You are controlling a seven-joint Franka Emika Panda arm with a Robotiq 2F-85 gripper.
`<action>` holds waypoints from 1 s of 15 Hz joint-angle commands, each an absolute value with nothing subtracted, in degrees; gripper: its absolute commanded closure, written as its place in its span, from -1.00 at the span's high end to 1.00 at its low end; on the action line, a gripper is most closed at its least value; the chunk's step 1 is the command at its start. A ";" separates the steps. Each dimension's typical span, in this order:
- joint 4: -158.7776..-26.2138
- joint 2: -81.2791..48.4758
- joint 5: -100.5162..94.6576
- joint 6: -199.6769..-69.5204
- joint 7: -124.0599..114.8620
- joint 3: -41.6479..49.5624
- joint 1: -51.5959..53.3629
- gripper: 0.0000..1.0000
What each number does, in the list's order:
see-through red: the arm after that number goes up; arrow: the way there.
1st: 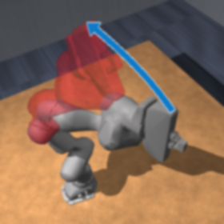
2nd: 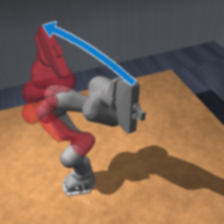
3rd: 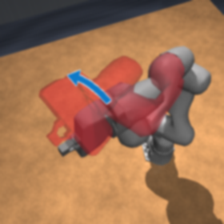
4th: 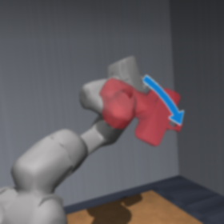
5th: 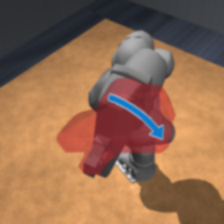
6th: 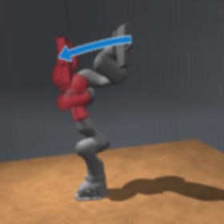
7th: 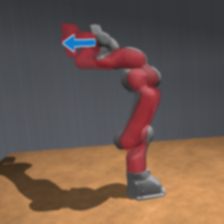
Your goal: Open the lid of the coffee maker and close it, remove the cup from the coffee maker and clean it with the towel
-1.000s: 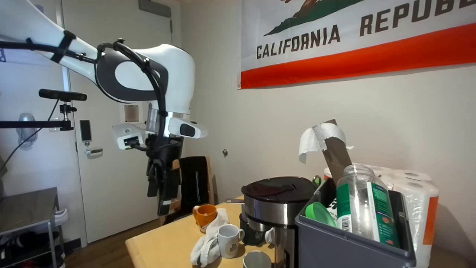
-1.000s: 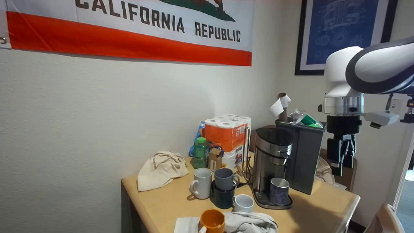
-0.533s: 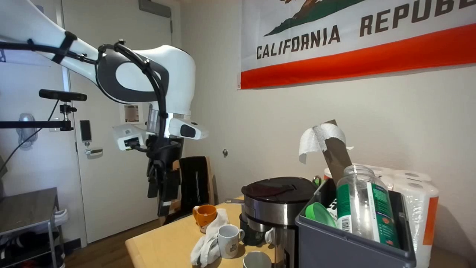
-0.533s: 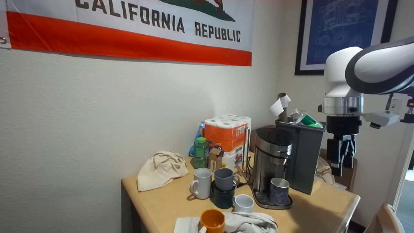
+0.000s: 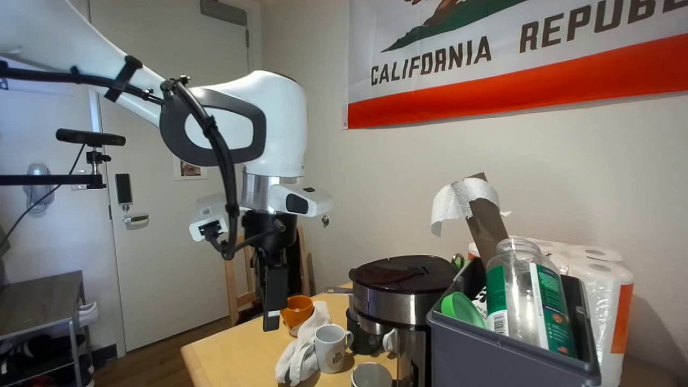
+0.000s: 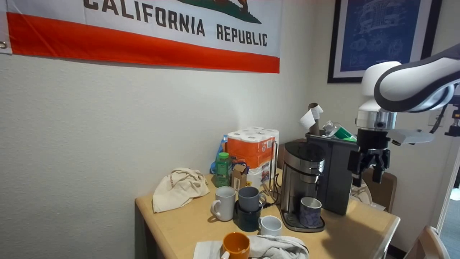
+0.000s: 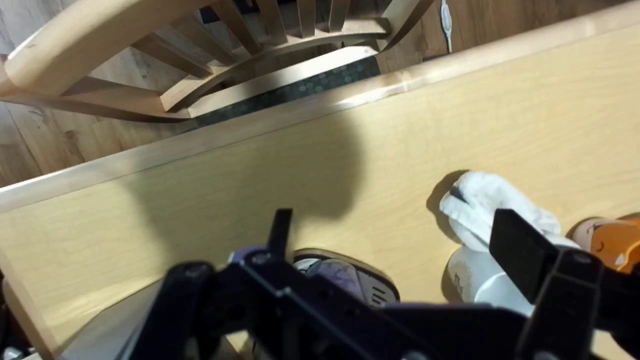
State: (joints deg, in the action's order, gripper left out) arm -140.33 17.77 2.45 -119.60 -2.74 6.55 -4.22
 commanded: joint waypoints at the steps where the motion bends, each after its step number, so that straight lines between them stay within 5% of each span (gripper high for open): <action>1: -137.63 13.35 5.14 -123.99 -4.31 8.68 -6.97 1.00; 15: -130.45 0.79 29.13 -143.53 -3.86 13.72 -10.59 1.00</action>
